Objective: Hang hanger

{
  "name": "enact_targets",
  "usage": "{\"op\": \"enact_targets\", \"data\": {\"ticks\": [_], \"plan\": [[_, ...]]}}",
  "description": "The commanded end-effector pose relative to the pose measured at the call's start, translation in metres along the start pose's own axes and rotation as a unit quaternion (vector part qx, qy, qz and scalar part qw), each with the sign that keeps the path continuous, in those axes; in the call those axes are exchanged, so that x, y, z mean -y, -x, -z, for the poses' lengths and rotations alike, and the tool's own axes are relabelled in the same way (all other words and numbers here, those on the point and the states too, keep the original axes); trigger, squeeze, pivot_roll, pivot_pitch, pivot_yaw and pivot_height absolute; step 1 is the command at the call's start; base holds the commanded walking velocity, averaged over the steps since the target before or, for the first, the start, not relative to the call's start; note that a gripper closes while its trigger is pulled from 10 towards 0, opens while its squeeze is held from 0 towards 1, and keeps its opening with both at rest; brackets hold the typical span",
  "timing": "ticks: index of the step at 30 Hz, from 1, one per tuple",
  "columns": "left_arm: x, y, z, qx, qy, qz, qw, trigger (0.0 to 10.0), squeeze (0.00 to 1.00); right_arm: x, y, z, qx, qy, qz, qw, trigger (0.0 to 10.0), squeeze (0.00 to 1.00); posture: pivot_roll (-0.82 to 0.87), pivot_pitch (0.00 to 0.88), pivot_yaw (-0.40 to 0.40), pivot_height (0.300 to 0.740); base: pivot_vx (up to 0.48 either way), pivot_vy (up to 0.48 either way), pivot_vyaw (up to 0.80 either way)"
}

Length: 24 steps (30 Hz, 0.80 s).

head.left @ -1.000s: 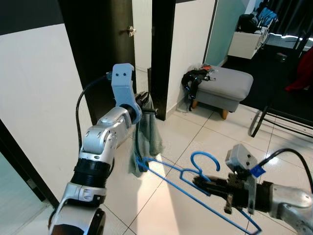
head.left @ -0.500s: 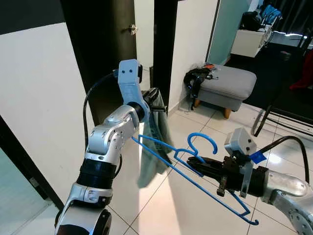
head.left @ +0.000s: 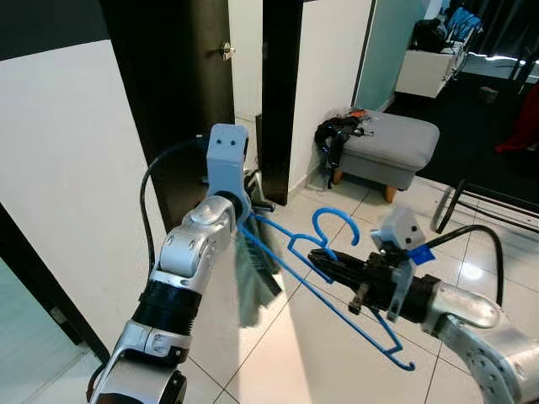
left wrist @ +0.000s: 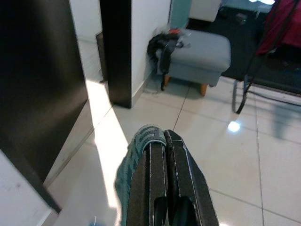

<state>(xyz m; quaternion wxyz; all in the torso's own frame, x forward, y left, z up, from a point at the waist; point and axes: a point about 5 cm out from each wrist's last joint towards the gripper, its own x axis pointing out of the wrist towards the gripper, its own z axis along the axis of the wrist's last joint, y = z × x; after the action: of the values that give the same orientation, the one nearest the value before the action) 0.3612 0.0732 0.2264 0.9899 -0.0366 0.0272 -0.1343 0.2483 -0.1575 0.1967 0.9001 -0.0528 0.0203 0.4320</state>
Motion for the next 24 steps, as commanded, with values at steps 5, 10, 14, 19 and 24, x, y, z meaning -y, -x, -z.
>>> {"op": "enact_targets", "data": {"ticks": [5, 10, 14, 19, 24], "plan": [[0.001, 0.001, 0.000, -0.031, 0.033, -0.010, 0.999, 10.0, 0.00, 0.004, -0.003, -0.008, 0.017, 0.013, 0.021, 1.000, 10.0, 0.00, 0.17, 0.000, 0.033, 0.740, 0.000, 0.000, 0.00], [0.001, 0.000, -0.005, -0.028, 0.053, -0.008, 0.998, 10.0, 0.00, 0.005, -0.004, -0.006, 0.008, 0.015, 0.028, 0.999, 10.0, 0.00, 0.16, 0.000, 0.032, 0.740, 0.000, 0.000, 0.00], [0.001, -0.001, -0.008, -0.022, 0.058, -0.008, 0.998, 10.0, 0.00, 0.006, -0.004, -0.004, 0.000, 0.018, 0.034, 0.999, 10.0, 0.00, 0.16, 0.000, 0.034, 0.740, 0.000, 0.000, 0.00], [-0.005, -0.002, -0.008, -0.017, 0.050, -0.028, 0.998, 10.0, 0.00, 0.007, -0.001, 0.002, -0.031, 0.020, 0.033, 0.999, 10.0, 0.00, 0.16, 0.000, 0.037, 0.740, 0.000, 0.000, 0.00], [-0.010, -0.002, -0.005, -0.023, 0.043, -0.043, 0.998, 10.0, 0.00, 0.007, 0.003, 0.004, -0.039, 0.019, 0.031, 0.999, 10.0, 0.00, 0.16, 0.000, 0.037, 0.740, 0.000, 0.000, 0.00]]}}
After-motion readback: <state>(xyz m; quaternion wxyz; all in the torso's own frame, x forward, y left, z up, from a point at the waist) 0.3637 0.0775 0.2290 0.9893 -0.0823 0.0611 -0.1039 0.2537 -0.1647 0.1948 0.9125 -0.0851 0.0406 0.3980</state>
